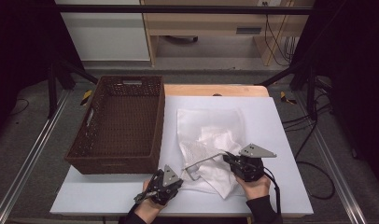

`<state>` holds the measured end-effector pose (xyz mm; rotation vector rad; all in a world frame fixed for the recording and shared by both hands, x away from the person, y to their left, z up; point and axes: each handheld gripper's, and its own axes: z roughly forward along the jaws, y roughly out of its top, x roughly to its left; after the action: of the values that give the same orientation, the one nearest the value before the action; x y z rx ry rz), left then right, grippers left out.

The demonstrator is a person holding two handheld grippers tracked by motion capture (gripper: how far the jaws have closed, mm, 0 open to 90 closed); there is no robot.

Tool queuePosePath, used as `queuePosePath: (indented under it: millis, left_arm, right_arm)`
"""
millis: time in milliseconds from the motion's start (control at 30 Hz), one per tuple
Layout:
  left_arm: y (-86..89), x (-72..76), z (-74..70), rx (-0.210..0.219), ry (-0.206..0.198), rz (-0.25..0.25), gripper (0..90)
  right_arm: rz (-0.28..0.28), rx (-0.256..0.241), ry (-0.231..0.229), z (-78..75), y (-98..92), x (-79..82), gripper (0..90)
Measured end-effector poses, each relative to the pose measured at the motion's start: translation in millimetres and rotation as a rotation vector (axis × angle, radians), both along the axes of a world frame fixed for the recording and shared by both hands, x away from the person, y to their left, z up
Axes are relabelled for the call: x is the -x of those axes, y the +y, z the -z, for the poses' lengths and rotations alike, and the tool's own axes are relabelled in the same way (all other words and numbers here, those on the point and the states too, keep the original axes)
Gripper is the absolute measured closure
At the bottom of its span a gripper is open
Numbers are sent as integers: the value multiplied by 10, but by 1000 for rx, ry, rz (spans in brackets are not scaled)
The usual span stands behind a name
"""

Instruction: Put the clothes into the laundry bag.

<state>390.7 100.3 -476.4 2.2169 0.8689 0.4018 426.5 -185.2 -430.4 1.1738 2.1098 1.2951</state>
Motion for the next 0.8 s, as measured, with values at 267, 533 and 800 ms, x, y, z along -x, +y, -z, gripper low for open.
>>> queuePosePath:
  millis: [267, 533, 800]
  left_arm:
    - [1, -15, 34, 12, 8, -2, 849]
    - [12, -19, 40, 21, 13, 0, 840]
    - [8, -14, 42, 23, 10, -1, 841]
  right_arm:
    - [21, -5, -28, -31, 35, 125, 391]
    - [-1, -15, -14, -27, -118, 431, 385]
    - [-4, 90, 98, 353, 1, 463, 440]
